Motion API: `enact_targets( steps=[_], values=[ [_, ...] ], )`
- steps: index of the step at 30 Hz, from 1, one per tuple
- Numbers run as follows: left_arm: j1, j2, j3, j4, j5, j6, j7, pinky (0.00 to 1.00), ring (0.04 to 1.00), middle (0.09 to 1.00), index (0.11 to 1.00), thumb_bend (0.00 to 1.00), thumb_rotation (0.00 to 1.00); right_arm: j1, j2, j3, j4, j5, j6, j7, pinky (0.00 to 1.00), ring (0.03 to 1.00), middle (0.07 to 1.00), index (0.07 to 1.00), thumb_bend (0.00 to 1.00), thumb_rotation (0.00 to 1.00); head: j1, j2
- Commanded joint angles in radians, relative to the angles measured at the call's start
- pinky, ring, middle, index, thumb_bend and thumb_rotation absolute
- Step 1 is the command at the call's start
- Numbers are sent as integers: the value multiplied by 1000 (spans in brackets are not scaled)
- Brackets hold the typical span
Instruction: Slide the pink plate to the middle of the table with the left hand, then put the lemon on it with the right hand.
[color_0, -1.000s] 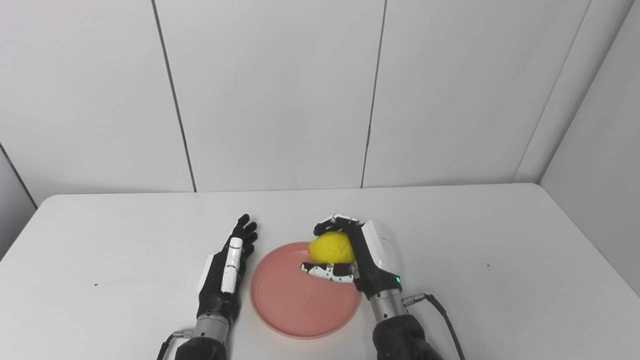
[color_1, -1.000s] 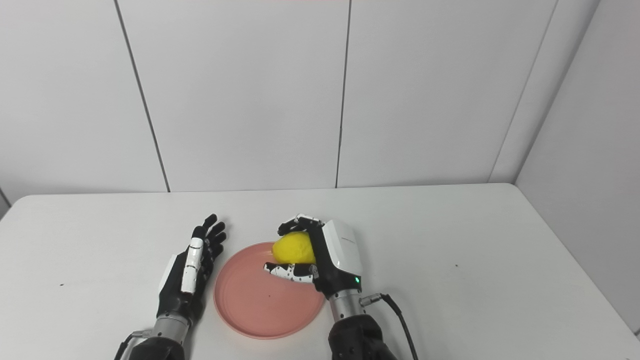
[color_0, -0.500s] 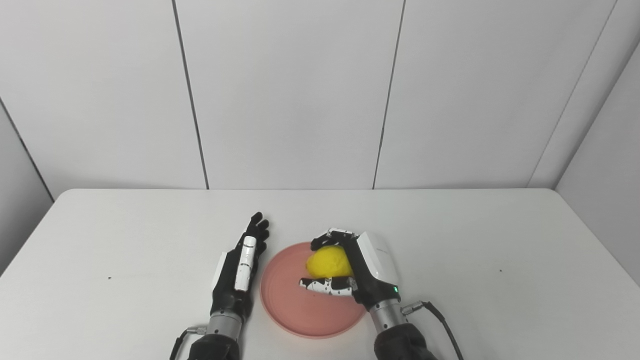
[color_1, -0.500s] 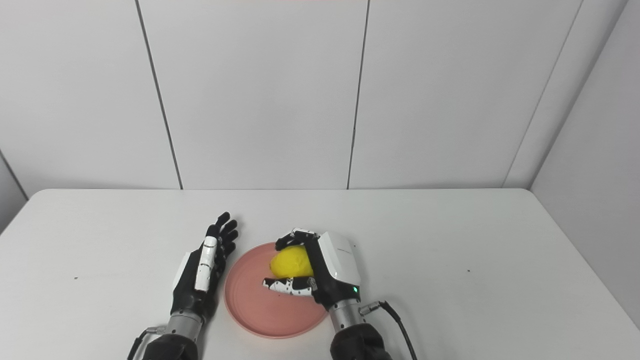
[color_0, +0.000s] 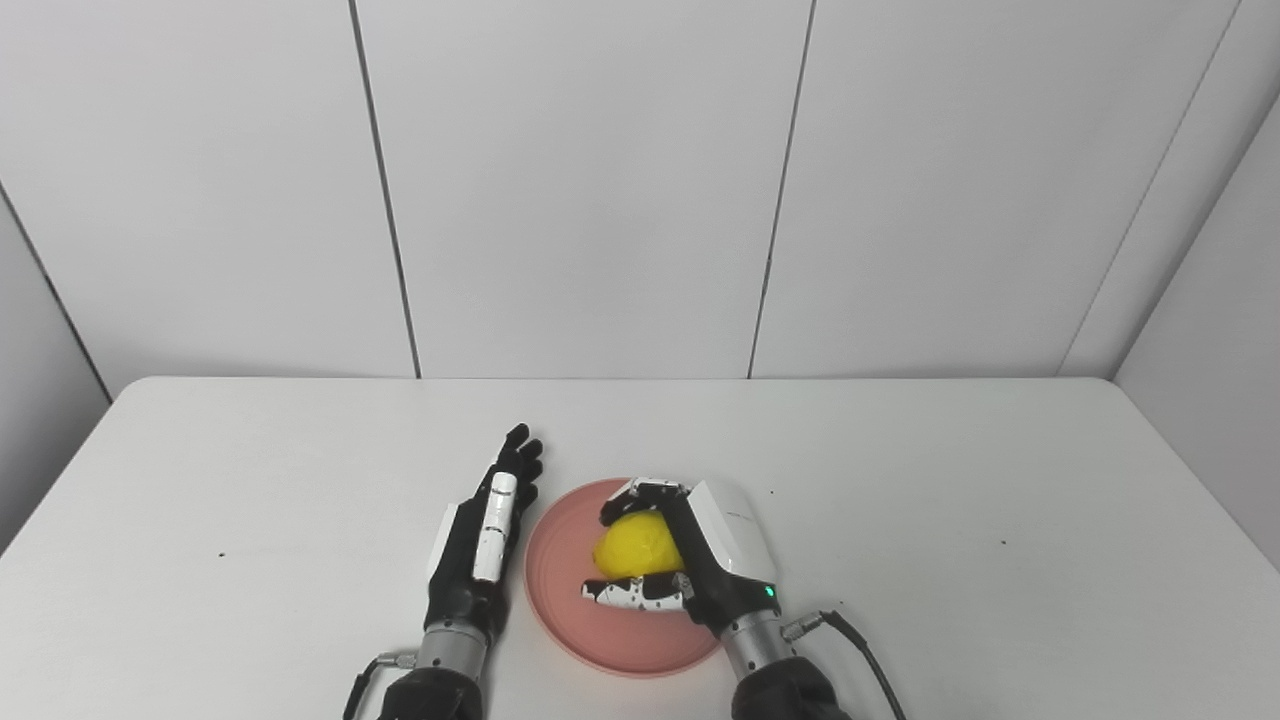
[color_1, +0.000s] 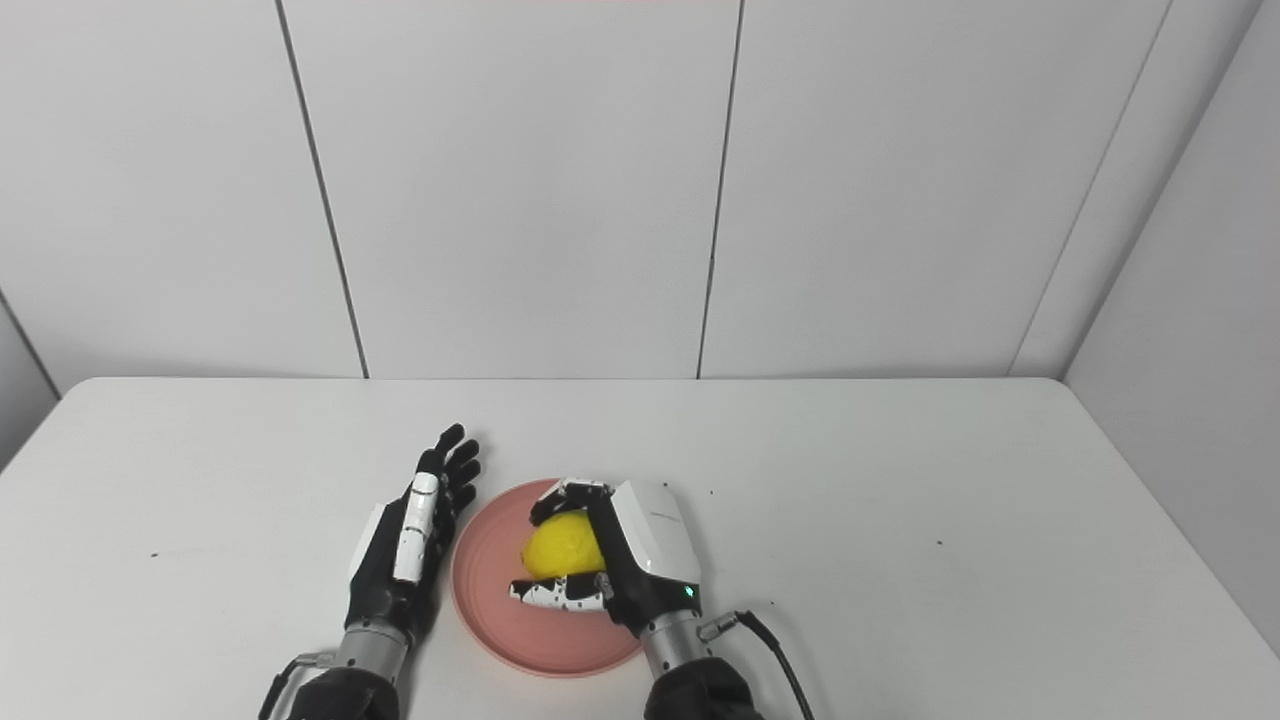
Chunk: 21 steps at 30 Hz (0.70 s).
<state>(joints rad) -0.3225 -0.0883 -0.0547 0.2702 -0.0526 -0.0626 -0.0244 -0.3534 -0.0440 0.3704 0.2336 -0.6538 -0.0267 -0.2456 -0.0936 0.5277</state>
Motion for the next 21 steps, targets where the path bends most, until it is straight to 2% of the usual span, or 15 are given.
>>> enact_targets(
  steps=[1,3,5,9,13,14,15,16,19,21],
  values=[
    [-18,-12,-7,-3,12,-35,1,962,946,938,935,634,1000,-41,14,2,-13,-2,-31,3,183,420,484,486,514,0,1,1],
    [-18,-12,-6,-5,12,-35,2,959,944,936,933,638,1000,-42,14,7,-5,-5,-42,0,192,439,443,504,513,0,-1,1],
    [-17,-13,-5,-7,10,-32,2,956,943,935,931,635,1000,-44,11,14,7,-15,-55,-10,196,400,487,491,512,0,-1,1],
    [-18,-11,-4,-9,7,-28,0,960,948,942,936,644,1000,-53,1,28,44,-50,-99,-57,213,407,496,490,514,0,-3,3],
    [-19,-9,-3,-8,6,-30,-2,965,951,946,939,646,1000,-54,-2,29,57,-59,-117,-69,368,413,475,541,508,0,-5,3],
    [-19,-9,-3,-8,4,-31,-4,967,956,951,943,643,1000,-54,-3,27,57,-55,-120,-67,447,496,482,524,512,0,-5,3],
    [-19,-7,-4,-8,5,-32,-5,968,958,953,946,641,1000,-52,-1,23,54,-47,-124,-65,488,539,486,515,514,0,-7,4],
    [-20,-7,-4,-8,6,-33,-5,966,960,955,947,638,1000,-50,1,20,52,-42,-126,-63,560,618,620,505,505,83,-7,4],
    [-21,-4,-6,-6,13,-33,-4,969,965,957,946,638,1000,-47,-1,17,38,-33,-144,-67,641,701,730,500,499,142,-8,3],
    [-22,-4,-7,-3,17,-34,0,956,954,951,938,648,1000,-49,-5,19,36,-37,-179,-90,714,739,755,500,498,157,-8,3]
  ],
)
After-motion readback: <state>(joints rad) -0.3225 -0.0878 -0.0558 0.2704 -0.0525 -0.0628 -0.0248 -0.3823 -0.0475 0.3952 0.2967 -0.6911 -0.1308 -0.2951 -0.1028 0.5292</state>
